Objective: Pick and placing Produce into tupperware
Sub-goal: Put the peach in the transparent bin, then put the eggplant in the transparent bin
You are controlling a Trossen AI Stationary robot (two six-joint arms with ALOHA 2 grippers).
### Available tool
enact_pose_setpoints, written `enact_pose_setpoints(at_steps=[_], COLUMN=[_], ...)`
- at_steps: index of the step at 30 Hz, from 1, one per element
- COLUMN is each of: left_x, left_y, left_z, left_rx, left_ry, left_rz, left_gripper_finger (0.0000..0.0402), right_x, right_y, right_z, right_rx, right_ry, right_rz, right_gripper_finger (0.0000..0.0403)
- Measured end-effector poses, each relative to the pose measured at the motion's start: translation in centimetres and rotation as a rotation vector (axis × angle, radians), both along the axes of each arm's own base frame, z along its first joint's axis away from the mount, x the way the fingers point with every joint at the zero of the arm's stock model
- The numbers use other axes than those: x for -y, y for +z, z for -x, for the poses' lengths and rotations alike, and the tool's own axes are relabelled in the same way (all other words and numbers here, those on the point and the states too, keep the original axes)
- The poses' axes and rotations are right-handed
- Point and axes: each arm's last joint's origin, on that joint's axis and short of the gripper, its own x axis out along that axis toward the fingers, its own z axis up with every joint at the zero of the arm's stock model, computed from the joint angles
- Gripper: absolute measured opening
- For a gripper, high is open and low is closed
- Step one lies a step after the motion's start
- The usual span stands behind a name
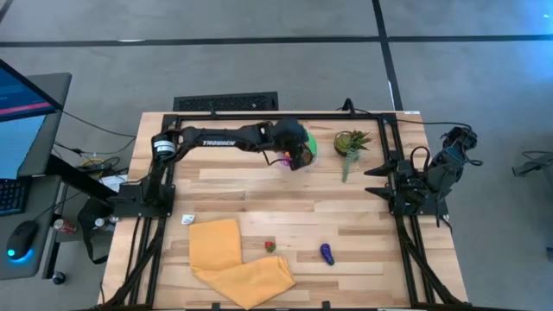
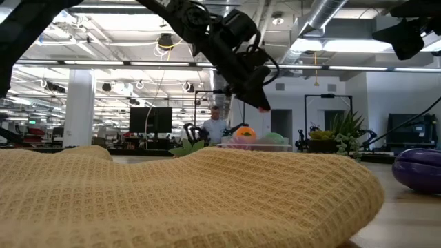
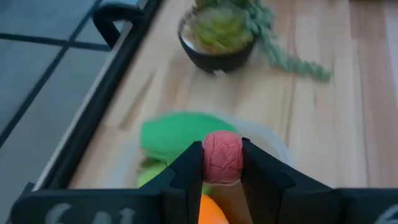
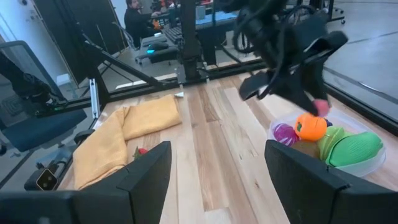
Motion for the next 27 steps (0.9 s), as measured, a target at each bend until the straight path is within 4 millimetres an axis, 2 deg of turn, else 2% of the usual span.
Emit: enact_pose_setpoints(at_steps=[8, 14, 27], left_x=[-1.9, -2.2, -2.1], left_y=[0.4, 0.5, 0.5], left_z=[0.3, 0.3, 0.2], left_rx=[0.055, 0.073, 0.08], left_ry=[0.032, 0.033, 0.004], left_rz=[0.001, 0.0, 0.021], left_gripper_finger=[0.0082, 0.009, 0.0165], right_x=[0.0, 0.0, 0.0], right_y=[0.0, 0.0, 0.0], right_z=[0.0, 0.0, 0.0], right_rx=[0.0, 0.0, 0.0], right_ry=[0.0, 0.0, 0.0], right_rz=[0.0, 0.0, -0.001], right_gripper_finger=[0.0281, 0.0281, 0.0281])
